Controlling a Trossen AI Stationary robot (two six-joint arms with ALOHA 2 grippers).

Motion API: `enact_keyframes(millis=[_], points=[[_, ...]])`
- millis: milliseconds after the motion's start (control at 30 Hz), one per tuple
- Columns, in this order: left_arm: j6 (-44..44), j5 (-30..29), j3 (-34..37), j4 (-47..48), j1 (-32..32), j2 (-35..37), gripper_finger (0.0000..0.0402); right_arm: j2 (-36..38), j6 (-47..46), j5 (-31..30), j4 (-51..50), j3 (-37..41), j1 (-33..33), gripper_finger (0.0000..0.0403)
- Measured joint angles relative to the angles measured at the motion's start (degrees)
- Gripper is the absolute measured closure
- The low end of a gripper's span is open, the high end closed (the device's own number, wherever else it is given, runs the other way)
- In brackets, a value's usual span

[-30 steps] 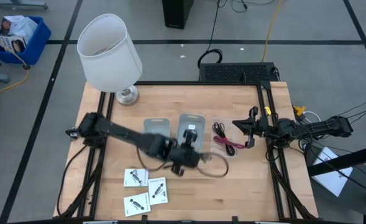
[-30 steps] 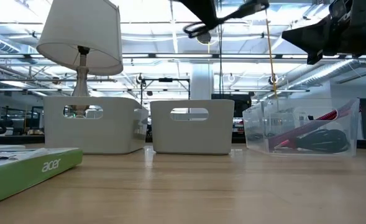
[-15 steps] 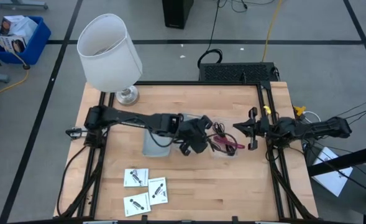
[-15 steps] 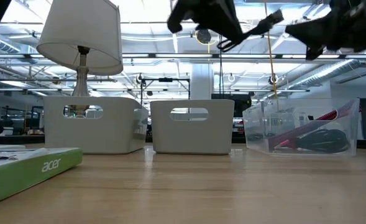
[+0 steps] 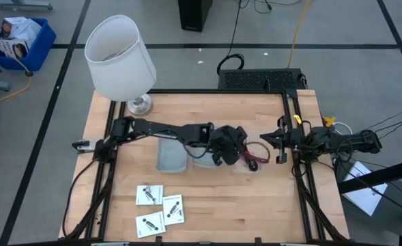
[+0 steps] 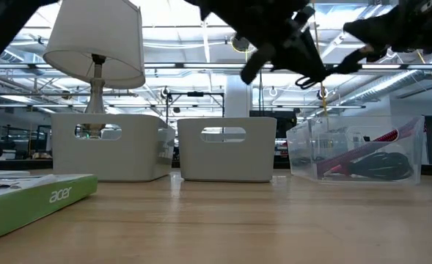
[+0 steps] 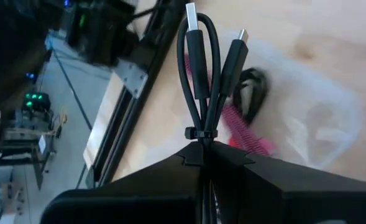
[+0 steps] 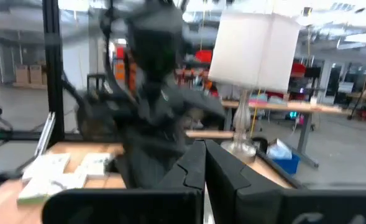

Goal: Pick and place items into bin
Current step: Put the black charger cable into the transparent bin

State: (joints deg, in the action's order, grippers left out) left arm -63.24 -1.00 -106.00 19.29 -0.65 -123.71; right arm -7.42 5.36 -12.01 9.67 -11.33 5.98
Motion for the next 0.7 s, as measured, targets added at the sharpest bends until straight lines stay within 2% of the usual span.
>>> enact_keyframes(millis=[100, 300, 700], points=[[-0.73, 1.71, -3.59, 0.15, 2.08, -3.53, 0.0391, 1.20, 1.13, -0.06, -0.20, -0.02, 0.00, 0.0403], [-10.37, 2.18, -7.78, 0.45, 3.97, -9.69, 0.0391, 1.28, 1.99, -0.10, -0.54, 0.02, 0.00, 0.0403], [-8.78, 3.75, -8.08, 1.74, 5.90, -10.33, 0.0391, 1.55, 2.84, 0.04, -0.89, 0.02, 0.00, 0.0403]])
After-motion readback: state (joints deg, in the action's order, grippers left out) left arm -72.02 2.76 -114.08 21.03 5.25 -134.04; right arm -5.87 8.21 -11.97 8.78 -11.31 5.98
